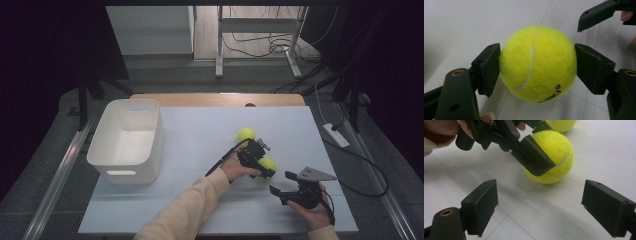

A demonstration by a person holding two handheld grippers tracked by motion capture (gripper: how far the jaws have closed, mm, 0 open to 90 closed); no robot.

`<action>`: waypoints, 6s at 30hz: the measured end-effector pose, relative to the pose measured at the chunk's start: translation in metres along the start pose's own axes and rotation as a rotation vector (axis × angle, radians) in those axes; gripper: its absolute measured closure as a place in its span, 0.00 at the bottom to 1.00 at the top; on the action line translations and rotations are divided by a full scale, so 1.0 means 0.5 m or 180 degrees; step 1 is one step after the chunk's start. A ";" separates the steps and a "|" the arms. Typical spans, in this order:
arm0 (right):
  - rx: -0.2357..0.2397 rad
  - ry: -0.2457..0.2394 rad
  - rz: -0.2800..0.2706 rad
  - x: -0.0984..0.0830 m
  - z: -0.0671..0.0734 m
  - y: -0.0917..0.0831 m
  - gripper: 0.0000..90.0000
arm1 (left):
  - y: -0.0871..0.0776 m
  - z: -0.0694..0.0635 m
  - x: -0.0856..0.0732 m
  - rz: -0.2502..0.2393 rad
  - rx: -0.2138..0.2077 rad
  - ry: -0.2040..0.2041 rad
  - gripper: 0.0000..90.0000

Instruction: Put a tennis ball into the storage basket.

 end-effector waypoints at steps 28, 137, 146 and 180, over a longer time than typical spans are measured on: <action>-0.0009 -0.0004 -0.0008 0.001 0.000 0.001 0.15 | -0.086 0.024 -0.030 -0.0316 0.0124 -0.0077 0.30; 0.0025 0.0018 -0.0015 0.006 0.010 0.011 0.15 | -0.374 0.110 -0.169 -0.1072 0.0999 -0.0449 0.29; 0.0014 0.0013 -0.0012 0.006 0.009 0.011 0.15 | -0.395 0.116 -0.163 -0.1133 0.1050 -0.0450 0.29; 0.0011 0.0025 -0.0025 0.006 0.008 0.009 0.15 | -0.468 0.144 -0.151 -0.1326 0.1252 -0.0574 0.29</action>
Point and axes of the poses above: each handheld gripper's, and its own axes: y roughly forward along the jaws, x roughly out of its top, z roughly to its left, the point moved 2 cm from there along y, roughly forward along the jaws, and after that the axes turned 13 degrees about x, right-handed, at the moved point
